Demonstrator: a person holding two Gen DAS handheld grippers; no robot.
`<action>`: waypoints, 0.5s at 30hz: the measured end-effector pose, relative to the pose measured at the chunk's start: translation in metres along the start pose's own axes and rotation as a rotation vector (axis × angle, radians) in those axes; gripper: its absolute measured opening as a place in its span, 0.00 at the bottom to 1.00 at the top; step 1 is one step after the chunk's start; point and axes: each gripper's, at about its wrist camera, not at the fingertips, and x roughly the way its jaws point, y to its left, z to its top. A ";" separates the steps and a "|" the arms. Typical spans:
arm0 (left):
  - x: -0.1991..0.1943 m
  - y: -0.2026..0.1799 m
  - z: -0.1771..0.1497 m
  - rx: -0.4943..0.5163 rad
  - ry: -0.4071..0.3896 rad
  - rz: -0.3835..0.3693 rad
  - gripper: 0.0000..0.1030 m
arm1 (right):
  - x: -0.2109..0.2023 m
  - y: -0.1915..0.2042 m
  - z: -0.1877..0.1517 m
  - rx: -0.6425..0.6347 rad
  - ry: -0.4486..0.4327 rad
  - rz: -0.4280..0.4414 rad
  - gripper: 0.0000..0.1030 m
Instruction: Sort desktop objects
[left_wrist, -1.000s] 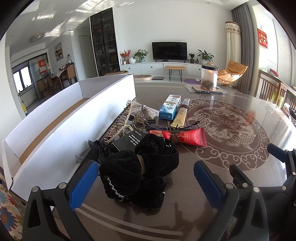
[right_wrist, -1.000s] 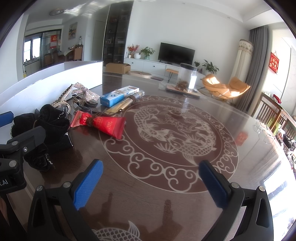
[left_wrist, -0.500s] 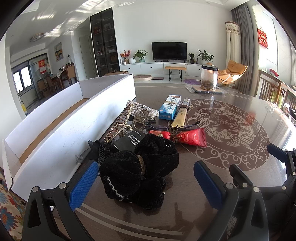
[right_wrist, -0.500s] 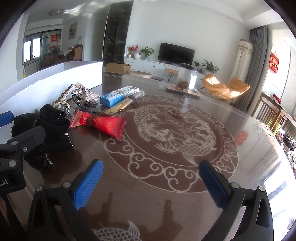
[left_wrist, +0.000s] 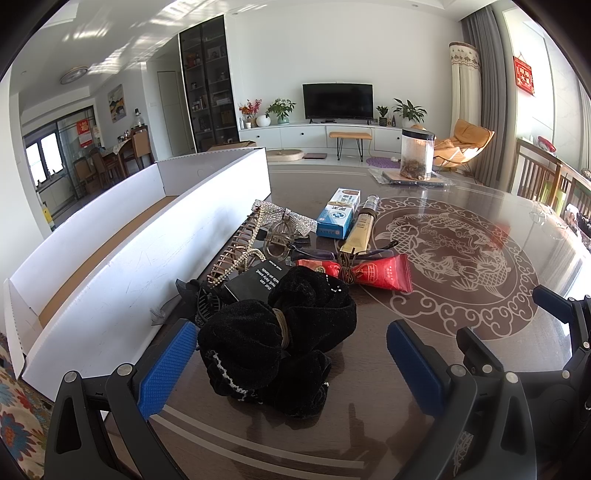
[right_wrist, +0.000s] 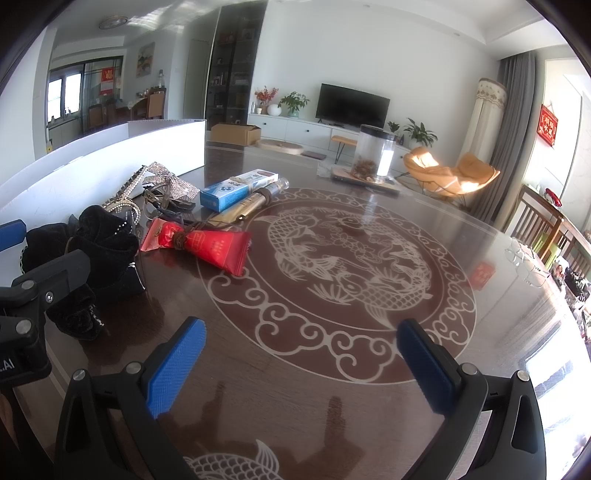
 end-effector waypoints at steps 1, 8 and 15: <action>0.000 0.000 0.000 0.000 0.000 0.000 1.00 | 0.000 0.000 0.000 0.000 0.000 0.000 1.00; 0.000 -0.001 0.000 0.002 0.000 0.001 1.00 | 0.002 0.000 -0.001 -0.002 0.006 0.000 1.00; 0.000 -0.001 0.000 0.002 0.000 0.001 1.00 | 0.002 0.001 0.000 -0.004 0.010 -0.001 1.00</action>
